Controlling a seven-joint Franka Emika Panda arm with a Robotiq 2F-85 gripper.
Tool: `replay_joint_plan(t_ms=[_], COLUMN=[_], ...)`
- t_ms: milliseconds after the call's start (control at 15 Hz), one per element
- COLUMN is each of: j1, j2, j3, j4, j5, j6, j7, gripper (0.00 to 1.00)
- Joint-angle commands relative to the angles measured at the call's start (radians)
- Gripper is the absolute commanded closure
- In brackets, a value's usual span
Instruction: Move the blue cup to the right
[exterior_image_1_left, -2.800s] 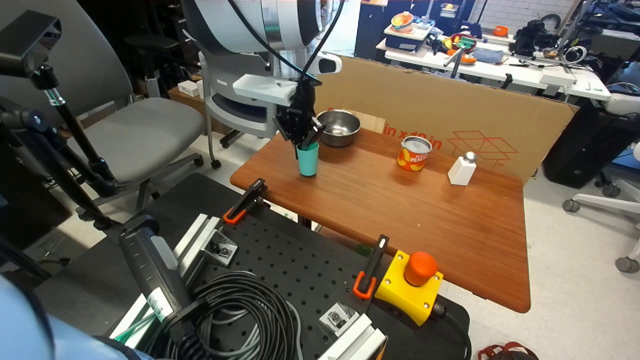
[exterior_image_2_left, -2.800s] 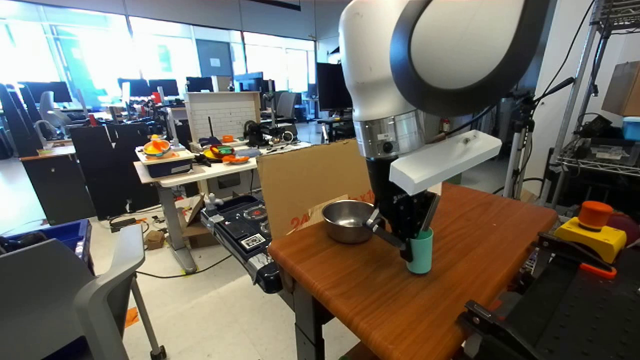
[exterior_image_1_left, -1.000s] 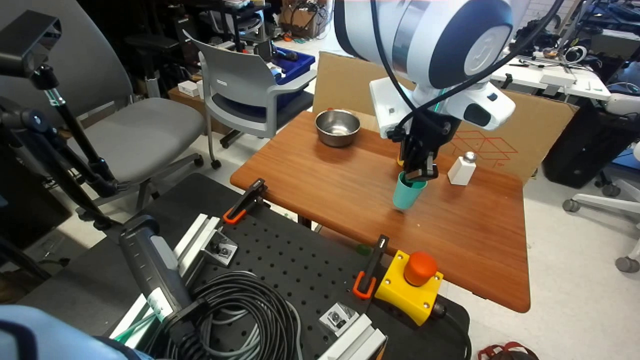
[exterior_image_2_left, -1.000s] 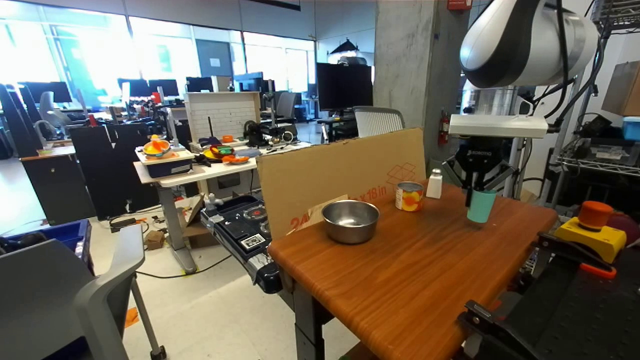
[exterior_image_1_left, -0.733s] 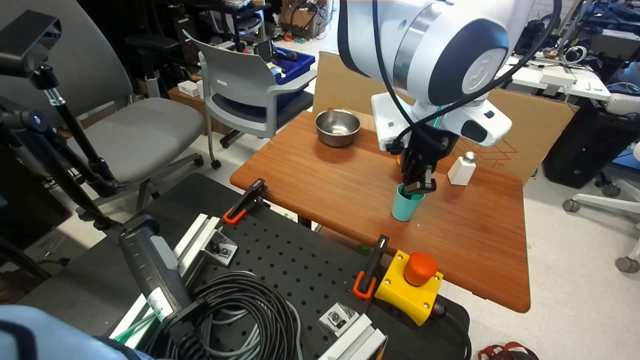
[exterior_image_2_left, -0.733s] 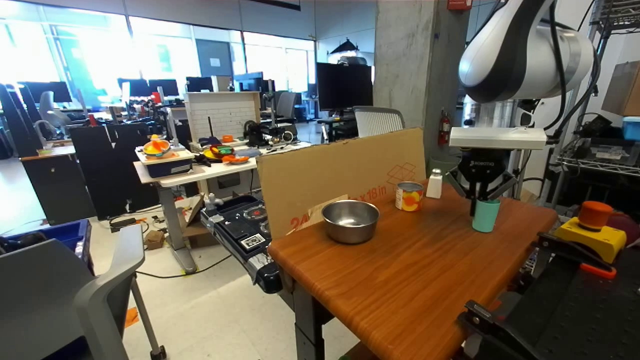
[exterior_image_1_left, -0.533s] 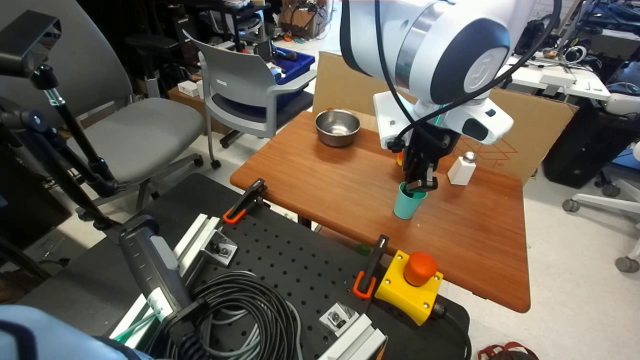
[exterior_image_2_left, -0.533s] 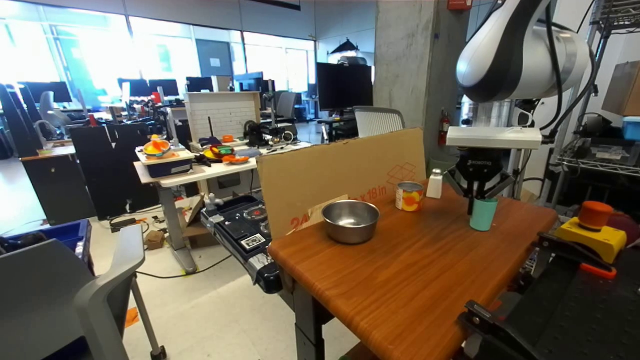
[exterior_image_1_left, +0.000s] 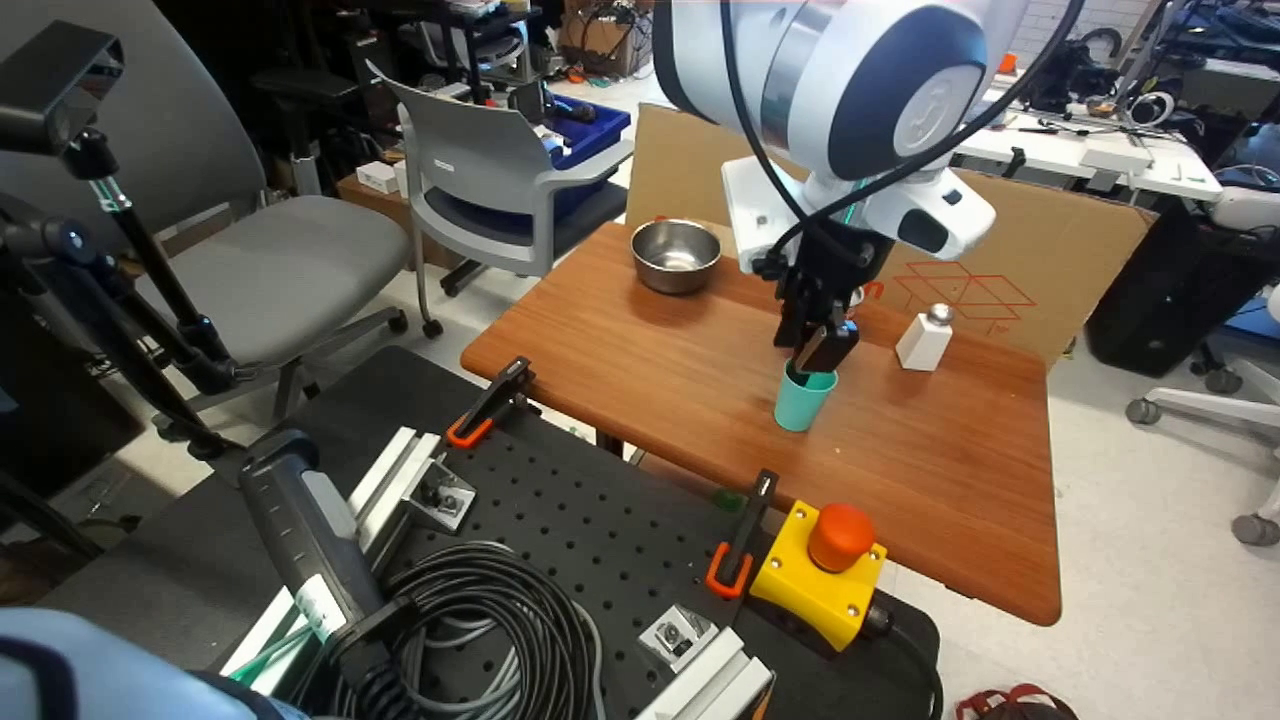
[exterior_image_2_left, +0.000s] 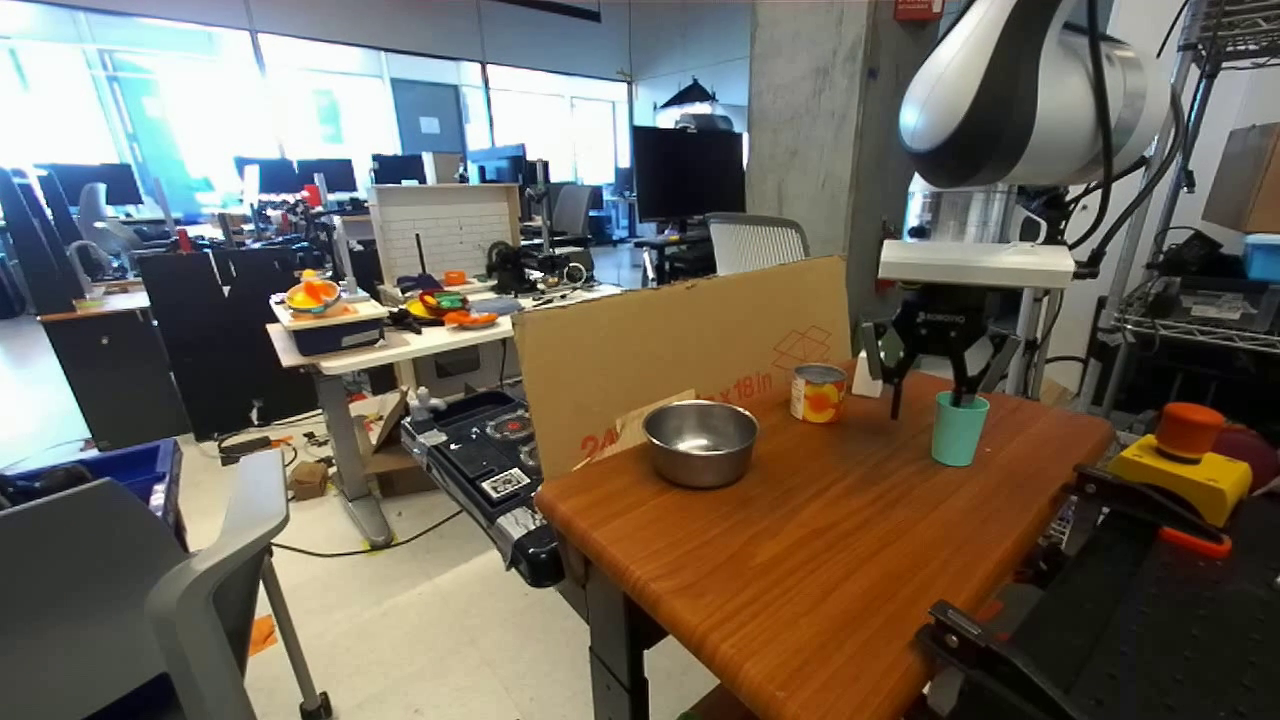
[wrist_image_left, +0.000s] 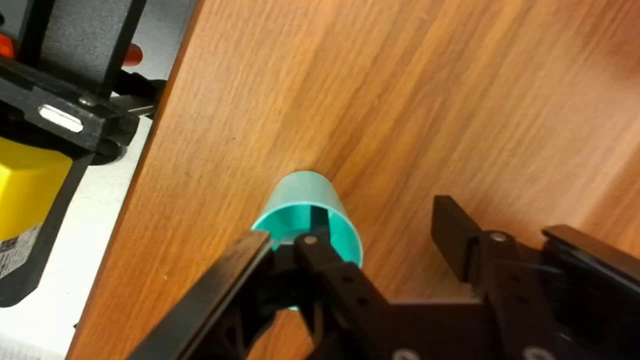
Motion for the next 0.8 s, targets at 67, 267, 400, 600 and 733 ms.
replay_joint_plan(t_ms=[67, 267, 400, 600, 733], j1=[0.008, 0.036, 0.063, 0.070, 0.083], j2=[-0.250, -0.352, -0.374, -0.373, -0.369], j3=[0.072, 0.112, 0.141, 0.152, 0.162], j4=[-0.101, -0.085, -0.059, -0.054, -0.054], j5=[0.066, 0.060, 0.036, 0.031, 0.029], j6=[-0.105, -0.306, -0.411, -0.421, -0.426], j7=[-0.119, -0.169, -0.192, -0.162, -0.163], gripper=[0.04, 0.00, 0.00, 0.00, 0.00])
